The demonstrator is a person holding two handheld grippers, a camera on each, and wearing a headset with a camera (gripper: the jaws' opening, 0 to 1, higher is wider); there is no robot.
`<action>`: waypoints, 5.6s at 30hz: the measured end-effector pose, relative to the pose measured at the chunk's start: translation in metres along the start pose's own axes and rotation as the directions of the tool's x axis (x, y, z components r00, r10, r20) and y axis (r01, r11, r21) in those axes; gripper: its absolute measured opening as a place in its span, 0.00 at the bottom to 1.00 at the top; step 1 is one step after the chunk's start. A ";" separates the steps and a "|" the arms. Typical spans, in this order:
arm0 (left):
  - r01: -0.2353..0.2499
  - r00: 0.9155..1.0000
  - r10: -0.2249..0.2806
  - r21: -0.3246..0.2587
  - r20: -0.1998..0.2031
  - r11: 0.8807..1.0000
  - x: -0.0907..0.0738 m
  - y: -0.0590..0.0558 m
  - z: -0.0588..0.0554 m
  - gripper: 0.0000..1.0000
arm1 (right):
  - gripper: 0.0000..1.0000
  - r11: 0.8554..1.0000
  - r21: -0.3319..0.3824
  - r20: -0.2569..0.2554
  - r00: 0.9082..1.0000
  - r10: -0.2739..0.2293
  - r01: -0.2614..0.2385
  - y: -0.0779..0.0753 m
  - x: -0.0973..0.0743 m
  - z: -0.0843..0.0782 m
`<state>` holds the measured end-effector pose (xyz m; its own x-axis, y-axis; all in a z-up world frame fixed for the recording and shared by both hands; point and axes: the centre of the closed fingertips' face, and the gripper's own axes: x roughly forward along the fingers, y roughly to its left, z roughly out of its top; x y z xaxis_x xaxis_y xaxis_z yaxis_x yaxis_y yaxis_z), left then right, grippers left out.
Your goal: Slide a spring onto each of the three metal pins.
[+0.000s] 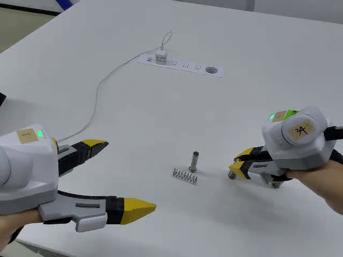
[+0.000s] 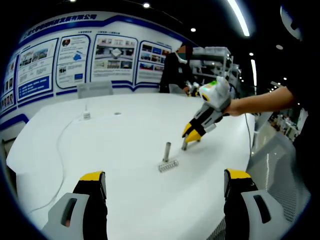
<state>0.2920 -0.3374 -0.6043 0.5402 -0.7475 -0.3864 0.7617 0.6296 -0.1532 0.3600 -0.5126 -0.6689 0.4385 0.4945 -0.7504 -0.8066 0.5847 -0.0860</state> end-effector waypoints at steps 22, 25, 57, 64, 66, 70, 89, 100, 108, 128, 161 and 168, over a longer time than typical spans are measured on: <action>-0.020 0.999 0.021 -0.018 0.042 1.000 -0.007 -0.001 0.013 1.00 | 0.16 0.999 0.023 0.104 0.994 -0.025 0.022 0.007 -0.026 0.022; -0.022 0.999 0.023 -0.017 0.044 1.000 -0.006 -0.002 0.014 1.00 | 0.16 1.000 0.010 0.117 0.993 -0.017 0.016 0.012 -0.027 0.026; -0.033 0.998 0.034 -0.019 0.057 0.999 -0.010 0.002 0.019 0.99 | 0.16 0.995 0.006 0.096 0.991 0.098 -0.099 0.065 0.014 0.037; -0.036 0.998 0.037 -0.024 0.047 0.999 -0.011 0.003 0.014 0.99 | 0.16 0.994 0.017 0.072 0.992 0.105 -0.106 0.070 0.029 0.034; -0.037 0.998 0.038 -0.026 0.044 0.999 -0.012 0.004 0.012 0.98 | 0.16 0.995 0.008 0.056 0.993 0.103 -0.103 0.071 0.034 0.032; -0.038 0.998 0.039 -0.028 0.040 0.999 -0.012 0.004 0.011 0.98 | 0.16 0.994 -0.002 0.030 0.994 0.107 -0.107 0.072 0.043 0.027; -0.044 0.999 0.045 -0.038 0.029 0.998 -0.014 0.005 0.007 0.97 | 0.15 0.993 -0.009 -0.001 0.993 0.122 -0.122 0.076 0.056 0.019; -0.023 0.999 0.023 -0.020 0.022 1.000 -0.013 0.000 0.009 0.95 | 0.11 0.987 -0.076 -0.021 0.990 0.138 -0.139 0.082 0.048 0.015; 0.015 0.999 -0.014 -0.016 0.030 1.000 -0.009 -0.009 0.014 0.88 | 0.11 0.980 -0.118 -0.003 0.987 0.160 -0.159 0.087 0.030 0.023; 0.139 0.989 -0.143 0.088 0.045 0.986 0.029 -0.035 0.041 0.62 | 0.11 0.949 -0.280 0.072 0.982 0.174 -0.147 0.083 -0.043 0.047; 0.358 0.933 -0.356 0.236 -0.051 0.904 0.050 -0.096 0.041 0.23 | 0.11 0.828 -0.531 0.097 0.958 0.268 -0.178 0.116 -0.079 0.068; 0.332 0.942 -0.332 0.288 -0.049 0.898 0.050 -0.094 0.042 0.14 | 0.11 0.822 -0.542 0.100 0.958 0.270 -0.175 0.116 -0.080 0.069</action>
<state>0.2624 -0.4432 -0.5706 0.2380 -0.9030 -0.3577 0.9666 0.2564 -0.0042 0.2585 -0.4398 -0.5739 0.2422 0.6956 -0.6764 -0.9544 0.0453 -0.2951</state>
